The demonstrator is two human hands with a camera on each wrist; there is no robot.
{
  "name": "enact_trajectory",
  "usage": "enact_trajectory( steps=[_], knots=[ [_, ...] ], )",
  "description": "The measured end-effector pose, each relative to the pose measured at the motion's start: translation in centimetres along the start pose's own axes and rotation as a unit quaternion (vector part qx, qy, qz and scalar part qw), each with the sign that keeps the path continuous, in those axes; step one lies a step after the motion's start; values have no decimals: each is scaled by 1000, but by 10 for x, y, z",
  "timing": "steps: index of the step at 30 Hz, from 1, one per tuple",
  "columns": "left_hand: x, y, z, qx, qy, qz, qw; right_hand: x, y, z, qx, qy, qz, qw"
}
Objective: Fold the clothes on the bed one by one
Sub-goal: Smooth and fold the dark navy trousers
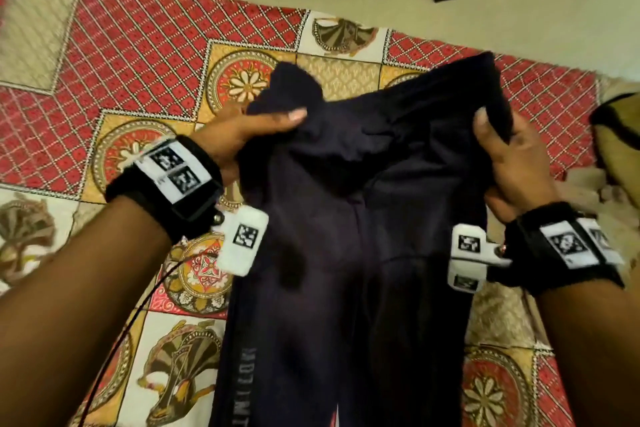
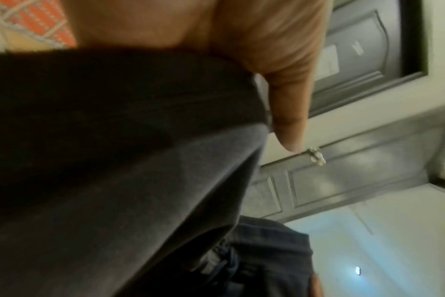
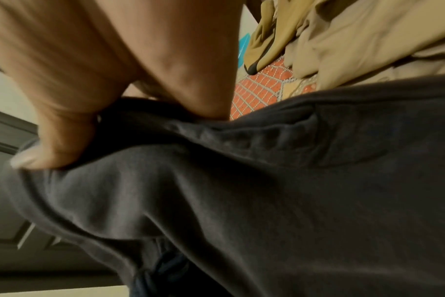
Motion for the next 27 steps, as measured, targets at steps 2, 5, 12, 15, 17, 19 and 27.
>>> enact_trajectory(
  steps=[2,5,12,15,17,19,27],
  knots=[
    [3,4,20,57,-56,-36,996,-11,10,24,7,-10,0,1000],
    [16,31,42,128,-140,-41,981,-32,28,46,23,15,13,1000],
    [100,65,50,261,-303,-270,876,-80,12,19,36,122,110,986],
    [124,64,32,274,-306,-303,860,-89,-14,-9,21,159,166,973],
    [142,68,14,288,-301,-282,864,-96,-27,-34,38,176,192,965],
    [156,72,-3,302,-292,-266,868,-98,-34,-62,58,162,221,960],
    [175,56,-62,291,-255,-308,869,-103,-41,-139,97,133,268,949]
  ],
)
Point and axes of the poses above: each hand's wrist, its own z-axis away from the middle knuckle, its own y-axis out of the back of the hand, x = y × z, the point moved 6 cm from there along -z, towards the middle knuckle, and after that the axes turned 11 degrees about x, right-handed, at the moved point
